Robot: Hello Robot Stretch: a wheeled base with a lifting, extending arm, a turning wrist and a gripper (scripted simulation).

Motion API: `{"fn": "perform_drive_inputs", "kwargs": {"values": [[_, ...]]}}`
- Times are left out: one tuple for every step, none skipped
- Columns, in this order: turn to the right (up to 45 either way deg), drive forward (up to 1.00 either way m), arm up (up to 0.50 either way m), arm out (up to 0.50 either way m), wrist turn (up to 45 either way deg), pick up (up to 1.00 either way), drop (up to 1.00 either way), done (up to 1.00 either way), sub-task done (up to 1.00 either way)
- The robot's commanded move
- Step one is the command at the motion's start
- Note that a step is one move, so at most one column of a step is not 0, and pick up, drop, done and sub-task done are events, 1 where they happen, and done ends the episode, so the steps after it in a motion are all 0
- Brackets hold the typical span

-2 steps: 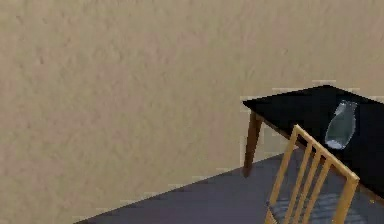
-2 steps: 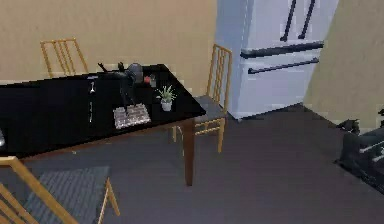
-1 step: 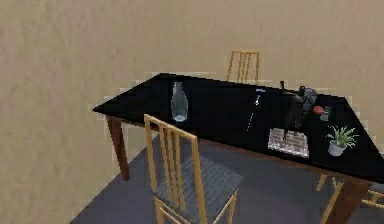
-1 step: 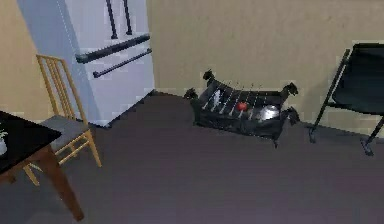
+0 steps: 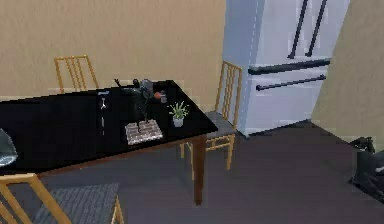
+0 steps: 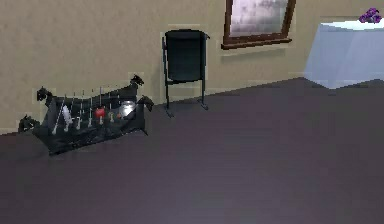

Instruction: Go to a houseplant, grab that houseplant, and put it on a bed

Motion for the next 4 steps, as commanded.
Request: {"fn": "perform_drive_inputs", "kwargs": {"values": [[15.0, 0.00, 0.00, 0.00, 0.0, 0.00, 0.00, 0.00, 0.00], [0.0, 0.90, 0.00, 0.00, 0.0, 0.00, 0.00, 0.00, 0.00], [-45.0, 0.00, 0.00, 0.00, 0.0, 0.00, 0.00, 0.00, 0.00], [-45.0, 0.00, 0.00, 0.00, 0.0, 0.00, 0.00, 0.00, 0.00]]}}
